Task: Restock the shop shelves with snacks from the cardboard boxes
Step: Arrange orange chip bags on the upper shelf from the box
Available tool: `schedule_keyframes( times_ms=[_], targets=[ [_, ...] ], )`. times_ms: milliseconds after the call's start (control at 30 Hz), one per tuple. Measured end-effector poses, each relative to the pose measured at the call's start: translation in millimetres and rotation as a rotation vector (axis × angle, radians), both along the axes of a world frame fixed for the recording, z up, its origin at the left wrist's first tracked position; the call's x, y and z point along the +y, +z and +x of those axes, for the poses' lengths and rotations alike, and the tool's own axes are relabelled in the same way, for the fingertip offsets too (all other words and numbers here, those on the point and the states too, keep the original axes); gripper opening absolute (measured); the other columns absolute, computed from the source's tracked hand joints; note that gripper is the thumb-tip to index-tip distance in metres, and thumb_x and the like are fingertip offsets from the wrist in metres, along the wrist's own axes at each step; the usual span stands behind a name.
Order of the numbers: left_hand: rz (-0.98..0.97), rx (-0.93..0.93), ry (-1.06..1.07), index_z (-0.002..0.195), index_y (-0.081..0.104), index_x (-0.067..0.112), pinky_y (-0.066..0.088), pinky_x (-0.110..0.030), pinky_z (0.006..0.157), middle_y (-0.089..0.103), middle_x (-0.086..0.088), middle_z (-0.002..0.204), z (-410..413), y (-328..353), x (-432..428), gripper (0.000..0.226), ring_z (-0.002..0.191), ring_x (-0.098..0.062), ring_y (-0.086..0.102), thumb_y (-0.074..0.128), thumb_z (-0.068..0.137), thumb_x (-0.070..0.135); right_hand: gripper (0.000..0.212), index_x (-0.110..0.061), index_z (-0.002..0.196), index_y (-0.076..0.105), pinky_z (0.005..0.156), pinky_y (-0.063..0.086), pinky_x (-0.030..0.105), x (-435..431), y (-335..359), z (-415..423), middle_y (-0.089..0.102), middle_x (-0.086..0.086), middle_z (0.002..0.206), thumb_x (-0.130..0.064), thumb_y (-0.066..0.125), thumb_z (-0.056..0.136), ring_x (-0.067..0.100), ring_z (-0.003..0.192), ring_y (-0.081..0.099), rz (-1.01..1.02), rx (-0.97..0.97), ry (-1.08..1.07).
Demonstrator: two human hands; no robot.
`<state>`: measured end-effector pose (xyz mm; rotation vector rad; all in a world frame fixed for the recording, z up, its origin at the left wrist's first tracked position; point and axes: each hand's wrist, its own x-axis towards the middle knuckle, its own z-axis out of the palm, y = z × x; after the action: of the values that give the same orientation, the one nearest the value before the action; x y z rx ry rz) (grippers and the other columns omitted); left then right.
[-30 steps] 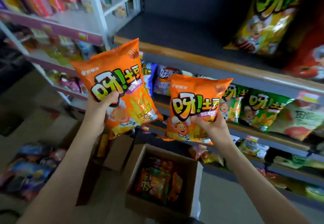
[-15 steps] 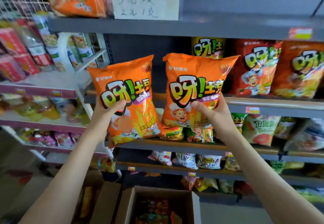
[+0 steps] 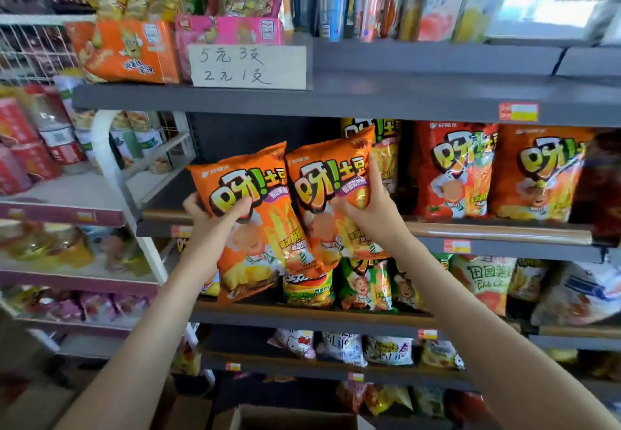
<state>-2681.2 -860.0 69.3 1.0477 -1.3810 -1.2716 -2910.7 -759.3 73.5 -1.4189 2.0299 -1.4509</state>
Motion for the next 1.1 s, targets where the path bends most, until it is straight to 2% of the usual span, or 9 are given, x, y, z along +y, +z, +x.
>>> schedule_keyframes(
  times_ms=[133,200,267,367,467,600,800,900,1100],
  targets=[
    [0.041,0.045,0.048,0.131,0.024,0.022,0.045,-0.030,0.073,0.036,0.014,0.090,-7.5,5.7,3.7,0.058,0.085,-0.003,0.045,0.064,0.090,0.030,0.101,-0.047,0.150,-0.007,0.071,0.051,0.019,-6.5,7.8,-15.2,0.062,-0.008,0.124,-0.042,0.070,0.084,0.005,0.087,0.063,-0.014,-0.020,0.061],
    [0.028,0.024,0.065,0.131,0.025,0.022,0.046,-0.031,0.072,0.042,0.015,0.094,-7.8,5.8,-1.8,0.062,0.094,-0.009,0.052,0.068,0.087,0.033,0.099,-0.047,0.150,-0.006,0.058,0.046,0.017,-9.8,15.4,-20.3,0.063,-0.009,0.117,-0.038,0.069,0.087,0.000,0.063,0.055,-0.053,-0.018,0.073],
    [0.035,0.010,0.069,0.130,0.026,0.024,0.048,-0.029,0.066,0.046,0.013,0.096,-8.8,7.7,-5.5,0.065,0.092,-0.011,0.055,0.070,0.084,0.035,0.096,-0.047,0.150,-0.007,0.048,0.044,0.018,-14.2,23.0,-25.7,0.057,-0.004,0.131,-0.036,0.067,0.089,0.005,0.049,0.047,-0.094,-0.027,0.051],
    [0.026,0.028,0.066,0.128,0.027,0.025,0.043,-0.022,0.062,0.046,0.013,0.093,-12.3,10.6,-5.0,0.060,0.081,-0.002,0.048,0.069,0.086,0.034,0.092,-0.044,0.151,-0.005,0.059,0.052,0.020,-20.4,31.2,-36.9,0.039,0.000,0.151,-0.036,0.064,0.091,0.017,0.073,0.063,-0.142,-0.101,-0.022],
    [0.027,0.041,0.015,0.123,0.025,0.028,0.038,-0.018,0.061,0.047,0.013,0.092,-18.2,15.1,-2.3,0.057,0.081,-0.003,0.049,0.068,0.087,0.032,0.088,-0.039,0.153,-0.002,0.071,0.046,0.008,-27.3,33.1,-51.8,0.021,-0.004,0.160,-0.036,0.062,0.093,0.007,0.111,0.051,-0.196,-0.179,-0.092],
    [0.033,0.039,-0.058,0.126,0.024,0.030,0.052,-0.025,0.060,0.053,0.009,0.100,-27.9,17.9,-1.3,0.064,0.083,-0.007,0.060,0.072,0.083,0.032,0.090,-0.035,0.154,0.000,0.111,0.031,0.035,-38.3,30.7,-69.7,0.022,-0.001,0.160,-0.041,0.064,0.091,0.022,0.144,0.027,-0.238,-0.169,-0.156],
    [0.010,0.051,-0.157,0.131,0.022,0.030,0.049,-0.023,0.069,0.052,0.012,0.108,-50.2,20.9,3.9,0.072,0.094,-0.004,0.059,0.075,0.082,0.027,0.087,-0.026,0.155,0.003,0.114,0.026,0.031,-44.2,18.0,-76.2,0.026,-0.019,0.144,-0.030,0.063,0.092,0.000,0.133,0.025,-0.329,-0.019,-0.131],
    [-0.024,0.064,-0.172,0.124,0.024,0.031,0.049,-0.017,0.066,0.052,0.013,0.107,-55.6,20.6,3.6,0.064,0.092,0.000,0.059,0.073,0.084,0.023,0.090,-0.028,0.155,0.001,0.109,0.026,0.026,-39.1,4.2,-80.1,0.025,-0.015,0.140,-0.027,0.065,0.092,-0.004,0.129,0.027,-0.297,0.019,-0.115],
    [-0.030,0.133,-0.116,0.126,0.025,0.031,0.052,-0.014,0.060,0.055,0.011,0.110,-54.2,18.7,-4.7,0.063,0.092,0.000,0.061,0.072,0.084,0.022,0.095,-0.017,0.153,-0.004,0.121,0.012,0.032,-28.3,-10.8,-90.1,0.003,0.001,0.161,-0.025,0.067,0.090,0.006,0.146,0.007,-0.318,0.001,-0.125]
  ],
)
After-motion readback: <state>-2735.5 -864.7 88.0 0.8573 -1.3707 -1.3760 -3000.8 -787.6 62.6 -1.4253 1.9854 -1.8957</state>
